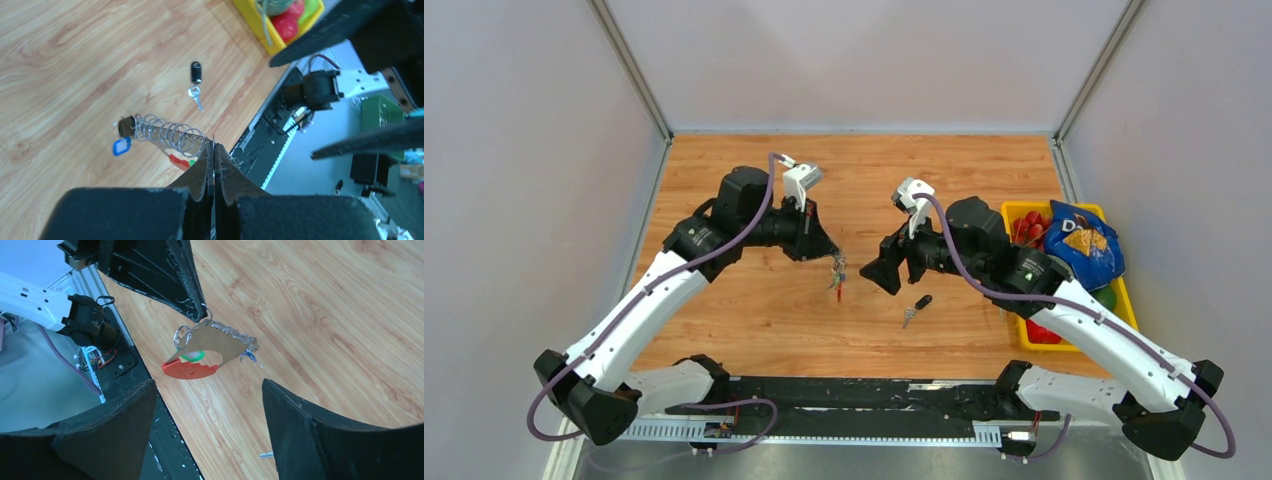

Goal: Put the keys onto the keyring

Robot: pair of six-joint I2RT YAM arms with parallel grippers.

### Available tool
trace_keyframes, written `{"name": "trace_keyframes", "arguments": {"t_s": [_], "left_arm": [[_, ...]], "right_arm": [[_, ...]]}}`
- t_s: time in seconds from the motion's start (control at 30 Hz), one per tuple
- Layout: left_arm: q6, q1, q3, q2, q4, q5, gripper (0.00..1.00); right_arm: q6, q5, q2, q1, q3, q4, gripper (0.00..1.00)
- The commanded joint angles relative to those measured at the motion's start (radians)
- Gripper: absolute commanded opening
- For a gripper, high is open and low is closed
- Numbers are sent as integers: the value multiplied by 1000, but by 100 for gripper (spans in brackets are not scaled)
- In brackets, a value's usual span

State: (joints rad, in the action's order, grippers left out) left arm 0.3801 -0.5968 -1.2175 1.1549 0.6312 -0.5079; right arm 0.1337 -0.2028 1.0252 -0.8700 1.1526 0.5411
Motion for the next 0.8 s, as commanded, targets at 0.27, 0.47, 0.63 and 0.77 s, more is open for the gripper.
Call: {"name": "trace_keyframes", "arguments": {"t_s": [0.27,0.47,0.63,0.77], "left_arm": [[-216,-36,-92,-112,21,-256,0],[-262,-64,-98,-125,22,-292,0],[-275,-75,-108,-127,22,-298,0],[-281,-87,-109,-136,11,-311,0]], "right_arm": [[-111,-268,3,-7,101,-75,66],[-111,-364,14,-10,117,-112,63],[-116,-372,26,-21,127,-119,60],[-120,-379,26,-31,125,-124,57]]}}
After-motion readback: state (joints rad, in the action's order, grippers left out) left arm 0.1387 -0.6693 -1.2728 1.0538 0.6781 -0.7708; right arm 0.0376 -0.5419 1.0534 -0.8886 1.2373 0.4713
